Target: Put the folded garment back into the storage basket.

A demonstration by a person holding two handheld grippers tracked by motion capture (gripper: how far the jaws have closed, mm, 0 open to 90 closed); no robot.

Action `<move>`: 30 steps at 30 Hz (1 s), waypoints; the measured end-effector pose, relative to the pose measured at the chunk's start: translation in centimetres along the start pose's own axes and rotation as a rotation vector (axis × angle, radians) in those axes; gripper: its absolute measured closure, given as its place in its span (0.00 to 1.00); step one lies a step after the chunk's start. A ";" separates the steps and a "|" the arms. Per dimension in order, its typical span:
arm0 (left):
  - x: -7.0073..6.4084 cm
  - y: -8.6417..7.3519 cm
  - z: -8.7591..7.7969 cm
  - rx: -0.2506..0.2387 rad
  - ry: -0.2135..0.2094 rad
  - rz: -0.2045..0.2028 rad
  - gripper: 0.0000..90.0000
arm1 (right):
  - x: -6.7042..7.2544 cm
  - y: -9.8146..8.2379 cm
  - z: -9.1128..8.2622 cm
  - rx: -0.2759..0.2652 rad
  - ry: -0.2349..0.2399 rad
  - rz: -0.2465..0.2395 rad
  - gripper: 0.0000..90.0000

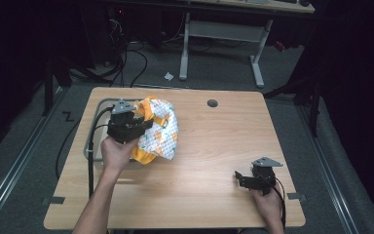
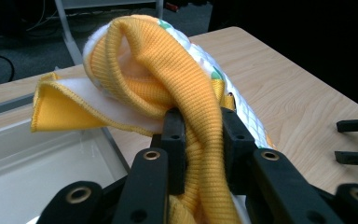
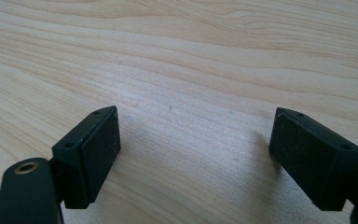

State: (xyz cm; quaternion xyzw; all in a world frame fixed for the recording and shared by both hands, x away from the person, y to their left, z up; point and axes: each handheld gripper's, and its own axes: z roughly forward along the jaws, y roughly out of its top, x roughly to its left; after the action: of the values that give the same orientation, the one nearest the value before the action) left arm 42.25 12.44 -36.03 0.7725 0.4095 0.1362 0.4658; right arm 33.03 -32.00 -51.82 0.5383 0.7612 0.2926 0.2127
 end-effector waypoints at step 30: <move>4.0 -0.4 -1.9 0.006 0.076 -0.033 0.83 | 0.0 0.0 0.0 0.000 -0.001 0.000 0.18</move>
State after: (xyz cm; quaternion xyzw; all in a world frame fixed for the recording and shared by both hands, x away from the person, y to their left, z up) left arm 43.41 16.78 -36.04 0.7613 0.4399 0.1568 0.4497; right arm 33.04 -32.00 -51.82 0.5385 0.7610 0.2925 0.2130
